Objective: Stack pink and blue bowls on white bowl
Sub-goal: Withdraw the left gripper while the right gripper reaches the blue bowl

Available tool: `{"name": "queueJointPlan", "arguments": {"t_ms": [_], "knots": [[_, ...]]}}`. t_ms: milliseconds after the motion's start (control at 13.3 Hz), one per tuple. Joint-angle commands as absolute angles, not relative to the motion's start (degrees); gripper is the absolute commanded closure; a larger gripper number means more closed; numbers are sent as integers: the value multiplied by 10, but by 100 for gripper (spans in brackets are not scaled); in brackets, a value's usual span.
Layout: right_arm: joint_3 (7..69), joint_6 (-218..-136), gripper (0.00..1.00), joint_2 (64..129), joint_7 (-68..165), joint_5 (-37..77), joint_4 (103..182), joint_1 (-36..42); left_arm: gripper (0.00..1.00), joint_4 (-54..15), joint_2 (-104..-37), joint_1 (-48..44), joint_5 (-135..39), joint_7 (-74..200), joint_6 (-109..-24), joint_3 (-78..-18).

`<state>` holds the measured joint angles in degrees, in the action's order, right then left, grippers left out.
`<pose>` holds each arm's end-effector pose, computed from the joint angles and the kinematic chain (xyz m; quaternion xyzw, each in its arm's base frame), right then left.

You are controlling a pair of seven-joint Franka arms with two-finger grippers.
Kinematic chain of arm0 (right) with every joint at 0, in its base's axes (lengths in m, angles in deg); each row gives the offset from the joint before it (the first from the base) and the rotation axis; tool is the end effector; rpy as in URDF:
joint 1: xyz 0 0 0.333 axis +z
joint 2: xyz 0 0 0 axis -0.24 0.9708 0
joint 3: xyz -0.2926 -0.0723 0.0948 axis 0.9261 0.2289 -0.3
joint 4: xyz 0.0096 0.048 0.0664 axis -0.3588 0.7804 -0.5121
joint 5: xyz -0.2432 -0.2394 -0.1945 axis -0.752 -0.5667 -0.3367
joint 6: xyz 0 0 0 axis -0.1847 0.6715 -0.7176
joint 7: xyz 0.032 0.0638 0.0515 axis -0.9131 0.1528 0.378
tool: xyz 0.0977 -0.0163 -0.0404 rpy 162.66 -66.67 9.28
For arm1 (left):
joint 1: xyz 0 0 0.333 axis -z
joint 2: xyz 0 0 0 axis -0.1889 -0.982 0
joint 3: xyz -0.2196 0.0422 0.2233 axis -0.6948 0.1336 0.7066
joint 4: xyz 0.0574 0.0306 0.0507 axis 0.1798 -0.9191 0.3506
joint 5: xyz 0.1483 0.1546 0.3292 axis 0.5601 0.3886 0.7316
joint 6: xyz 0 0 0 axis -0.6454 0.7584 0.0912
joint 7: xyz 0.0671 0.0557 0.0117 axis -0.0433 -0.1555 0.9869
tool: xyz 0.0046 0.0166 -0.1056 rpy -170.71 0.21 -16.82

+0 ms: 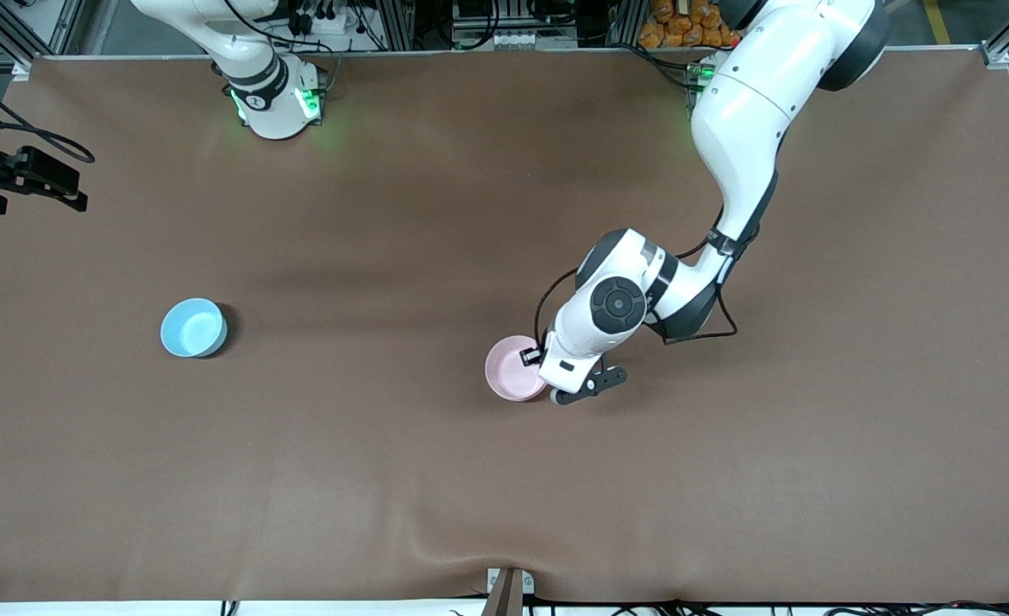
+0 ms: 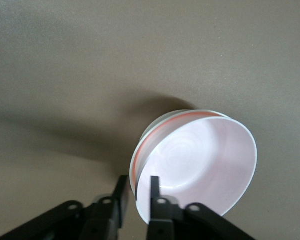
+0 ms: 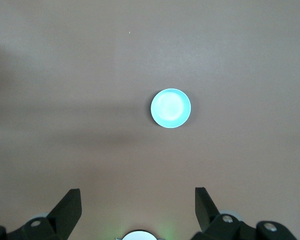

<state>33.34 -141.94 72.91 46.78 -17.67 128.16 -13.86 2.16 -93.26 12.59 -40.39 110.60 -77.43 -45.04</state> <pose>0.5385 -0.0099 0.6501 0.9989 0.0202 -0.0426 0.0069 0.6071 -0.4314 0.2369 0.9764 0.1830 -0.0579 0.0987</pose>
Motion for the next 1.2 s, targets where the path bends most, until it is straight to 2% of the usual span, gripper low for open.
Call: {"name": "queueJointPlan", "arguments": {"t_ms": [0, 150, 450, 750, 1125], "knots": [[326, -1416, 0, 730, 470, -171, 1278, -150, 0, 26, -922, 127, -413, 1112, -754, -446], [326, -1415, 0, 730, 470, -171, 1277, -151, 0, 30, -887, 113, -407, 1109, -686, -442], [326, -1421, 0, 766, 473, -181, 1275, -151, 0, 28, -755, 35, -362, 1104, -534, -426], [327, -1441, 0, 802, 486, -175, 1292, -179, 0, 27, -642, -54, -348, 1051, -453, -427], [326, -1567, 0, 805, 541, -143, 1438, -248, 0, 9, -555, -148, -362, 870, -373, -433]]}}
